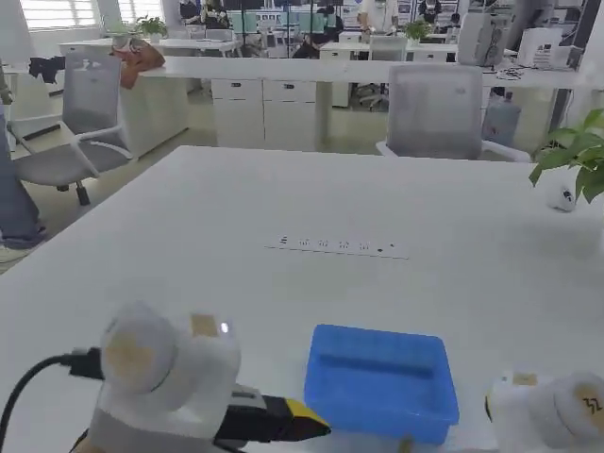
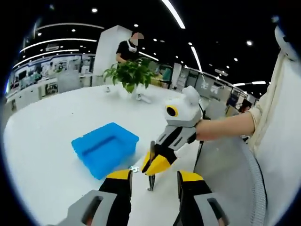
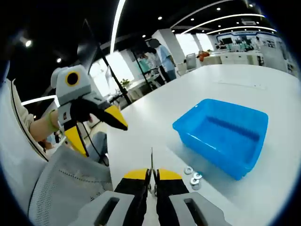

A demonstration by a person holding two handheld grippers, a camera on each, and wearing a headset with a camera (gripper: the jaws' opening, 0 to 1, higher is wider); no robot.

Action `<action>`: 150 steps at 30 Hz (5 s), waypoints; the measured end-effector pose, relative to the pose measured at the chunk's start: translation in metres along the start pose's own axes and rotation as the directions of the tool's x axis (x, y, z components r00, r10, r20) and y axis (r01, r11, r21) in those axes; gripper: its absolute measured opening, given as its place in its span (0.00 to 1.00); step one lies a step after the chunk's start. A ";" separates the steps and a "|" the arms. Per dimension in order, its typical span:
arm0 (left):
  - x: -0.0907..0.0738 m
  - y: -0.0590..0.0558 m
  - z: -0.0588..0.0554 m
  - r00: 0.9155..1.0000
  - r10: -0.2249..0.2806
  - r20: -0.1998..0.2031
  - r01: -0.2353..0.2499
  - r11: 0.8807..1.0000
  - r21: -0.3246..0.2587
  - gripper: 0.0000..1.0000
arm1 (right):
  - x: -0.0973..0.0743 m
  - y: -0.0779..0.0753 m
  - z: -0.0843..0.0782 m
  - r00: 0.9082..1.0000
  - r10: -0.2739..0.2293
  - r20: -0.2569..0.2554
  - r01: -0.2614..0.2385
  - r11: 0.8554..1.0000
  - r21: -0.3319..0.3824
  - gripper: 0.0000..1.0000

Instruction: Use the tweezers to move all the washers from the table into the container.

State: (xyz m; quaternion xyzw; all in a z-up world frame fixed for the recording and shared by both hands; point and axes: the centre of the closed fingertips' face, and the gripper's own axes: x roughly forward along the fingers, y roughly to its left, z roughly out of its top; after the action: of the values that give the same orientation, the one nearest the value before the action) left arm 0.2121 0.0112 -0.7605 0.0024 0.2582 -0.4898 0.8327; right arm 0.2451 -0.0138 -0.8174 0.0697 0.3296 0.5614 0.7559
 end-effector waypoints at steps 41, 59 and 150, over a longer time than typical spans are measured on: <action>-0.045 0.037 -0.002 0.842 0.486 0.234 -0.492 0.870 -0.033 0.88 | -0.026 -0.098 0.100 0.966 -0.257 0.033 0.258 0.964 -0.061 0.03; -0.044 0.040 -0.007 0.847 0.488 0.211 -0.492 0.870 -0.038 0.83 | -0.013 -0.133 0.076 0.935 -0.347 -0.074 0.330 0.928 -0.171 0.03; -0.038 0.036 -0.016 0.873 0.457 0.168 -0.459 0.888 -0.032 0.79 | 0.011 -0.048 0.030 0.971 -0.174 -0.163 0.110 0.933 -0.344 0.03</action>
State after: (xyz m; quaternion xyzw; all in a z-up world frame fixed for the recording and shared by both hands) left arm 0.2200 0.0648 -0.7670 0.0254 0.1760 -0.2785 0.9438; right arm 0.3028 -0.0136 -0.8217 -0.1372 0.3054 0.5567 0.7603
